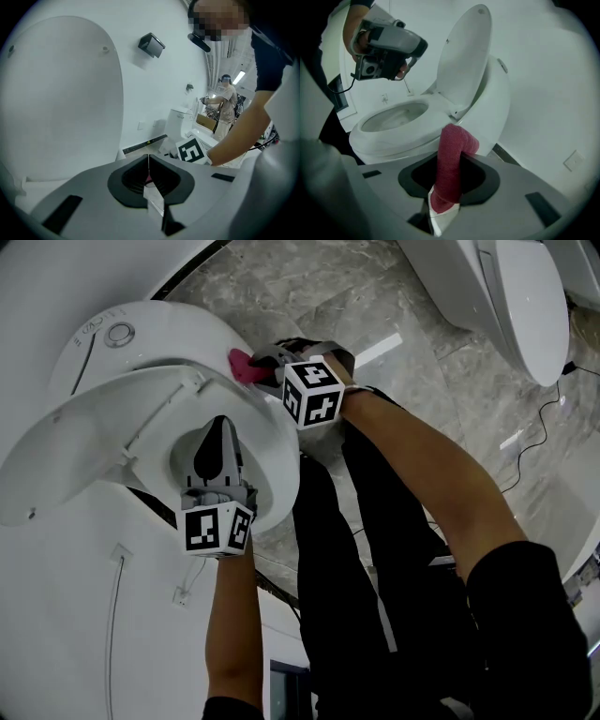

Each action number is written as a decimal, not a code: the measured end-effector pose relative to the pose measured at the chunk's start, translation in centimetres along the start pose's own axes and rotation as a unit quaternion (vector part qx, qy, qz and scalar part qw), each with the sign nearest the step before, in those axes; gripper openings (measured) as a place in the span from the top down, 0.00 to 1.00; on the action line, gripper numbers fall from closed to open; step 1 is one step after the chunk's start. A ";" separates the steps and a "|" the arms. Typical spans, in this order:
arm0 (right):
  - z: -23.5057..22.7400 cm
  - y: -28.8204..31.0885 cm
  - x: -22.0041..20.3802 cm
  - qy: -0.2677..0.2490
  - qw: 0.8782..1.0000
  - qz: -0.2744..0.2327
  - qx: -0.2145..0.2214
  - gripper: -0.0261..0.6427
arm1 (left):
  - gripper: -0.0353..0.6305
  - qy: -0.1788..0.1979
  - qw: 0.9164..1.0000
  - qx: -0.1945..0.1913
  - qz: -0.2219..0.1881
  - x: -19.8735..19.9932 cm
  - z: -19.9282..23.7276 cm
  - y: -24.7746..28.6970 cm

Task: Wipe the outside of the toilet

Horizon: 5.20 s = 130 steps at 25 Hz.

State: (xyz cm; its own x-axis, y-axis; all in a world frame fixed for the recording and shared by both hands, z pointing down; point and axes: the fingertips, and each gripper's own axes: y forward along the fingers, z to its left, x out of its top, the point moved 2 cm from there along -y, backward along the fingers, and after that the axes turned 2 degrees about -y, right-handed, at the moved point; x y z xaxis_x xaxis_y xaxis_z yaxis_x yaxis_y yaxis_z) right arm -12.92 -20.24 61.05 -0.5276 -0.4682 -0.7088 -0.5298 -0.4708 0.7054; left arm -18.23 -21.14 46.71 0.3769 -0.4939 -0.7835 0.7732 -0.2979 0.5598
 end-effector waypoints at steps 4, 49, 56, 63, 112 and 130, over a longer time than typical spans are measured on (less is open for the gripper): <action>3.8 0.0 -2.2 0.029 0.999 0.015 0.020 0.77 | 0.92 -0.005 1.000 -0.004 0.008 -0.9 -0.4 0.5; -2.4 -4.4 -4.3 0.128 0.991 -0.021 0.013 0.77 | 0.92 -0.016 0.999 0.030 0.025 -0.7 -0.1 1.4; -11.7 -1.4 1.3 0.127 0.988 -0.061 -0.056 0.77 | 0.92 -0.026 0.998 0.058 0.018 0.6 1.3 2.0; -13.1 1.8 4.0 0.080 0.993 -0.061 -0.055 0.77 | 0.92 -0.028 0.997 0.070 0.021 0.8 2.7 3.4; 21.4 1.5 -9.5 0.304 0.949 -0.053 0.068 0.77 | 0.92 0.005 0.996 -0.040 0.081 -7.5 -1.5 3.2; 30.0 0.8 -10.8 0.230 0.939 0.024 0.256 0.77 | 0.92 0.003 0.995 -0.050 0.091 -7.4 -2.3 3.9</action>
State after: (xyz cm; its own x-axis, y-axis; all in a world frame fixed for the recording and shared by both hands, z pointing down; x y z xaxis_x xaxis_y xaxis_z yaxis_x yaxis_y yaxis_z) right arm -27.54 6.87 69.33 -0.2788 -0.8083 -0.5185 -0.8247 -0.0752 0.5606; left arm -16.85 -16.76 54.11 0.5180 -0.5276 -0.6733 0.7388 -0.1208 0.6630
